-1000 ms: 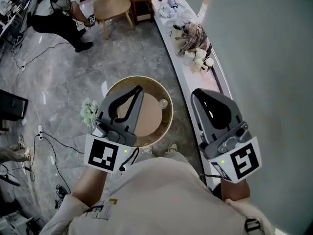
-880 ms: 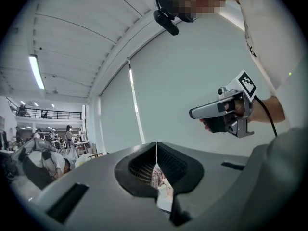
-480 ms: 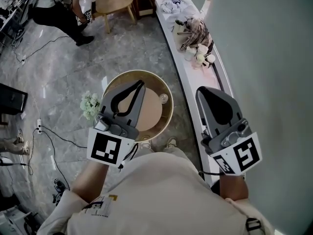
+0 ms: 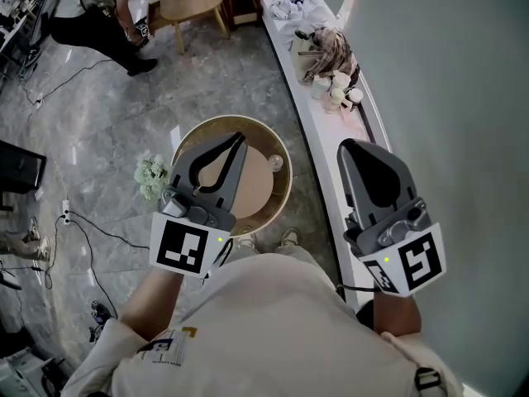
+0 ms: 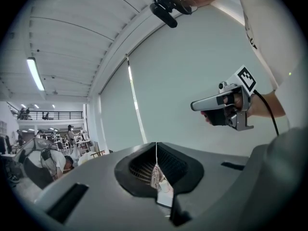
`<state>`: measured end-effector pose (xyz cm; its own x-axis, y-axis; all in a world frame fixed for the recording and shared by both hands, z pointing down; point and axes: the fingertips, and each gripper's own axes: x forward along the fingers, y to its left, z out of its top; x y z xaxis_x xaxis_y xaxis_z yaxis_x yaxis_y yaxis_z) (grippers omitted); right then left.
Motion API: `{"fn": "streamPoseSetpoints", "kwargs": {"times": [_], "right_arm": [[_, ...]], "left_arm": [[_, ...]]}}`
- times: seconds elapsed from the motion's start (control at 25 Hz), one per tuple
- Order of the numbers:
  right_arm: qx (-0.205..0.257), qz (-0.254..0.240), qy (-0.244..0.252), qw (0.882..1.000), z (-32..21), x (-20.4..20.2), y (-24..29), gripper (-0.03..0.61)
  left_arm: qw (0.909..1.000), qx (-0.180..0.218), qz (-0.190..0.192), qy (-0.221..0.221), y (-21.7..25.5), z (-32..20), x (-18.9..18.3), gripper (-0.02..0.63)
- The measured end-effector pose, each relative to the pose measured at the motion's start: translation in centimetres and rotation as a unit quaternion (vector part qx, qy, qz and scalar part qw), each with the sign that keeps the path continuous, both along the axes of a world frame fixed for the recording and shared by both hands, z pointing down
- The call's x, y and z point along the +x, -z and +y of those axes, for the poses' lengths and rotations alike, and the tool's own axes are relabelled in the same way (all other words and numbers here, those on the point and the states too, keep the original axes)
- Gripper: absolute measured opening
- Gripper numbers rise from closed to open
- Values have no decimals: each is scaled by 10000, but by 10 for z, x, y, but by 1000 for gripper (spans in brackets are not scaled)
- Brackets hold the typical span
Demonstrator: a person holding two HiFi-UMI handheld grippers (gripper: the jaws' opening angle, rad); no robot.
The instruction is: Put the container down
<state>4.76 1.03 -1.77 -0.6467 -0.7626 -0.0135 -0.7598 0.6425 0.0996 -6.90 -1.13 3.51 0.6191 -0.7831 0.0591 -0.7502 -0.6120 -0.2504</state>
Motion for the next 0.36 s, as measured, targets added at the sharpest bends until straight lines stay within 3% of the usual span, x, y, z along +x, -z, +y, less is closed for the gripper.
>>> {"fn": "streamPoseSetpoints", "kwargs": {"times": [0.36], "right_arm": [[157,-80,-2,9998,6,2,5,11]], "left_arm": [[9999,-12,128,27,3,3,0,14]]}}
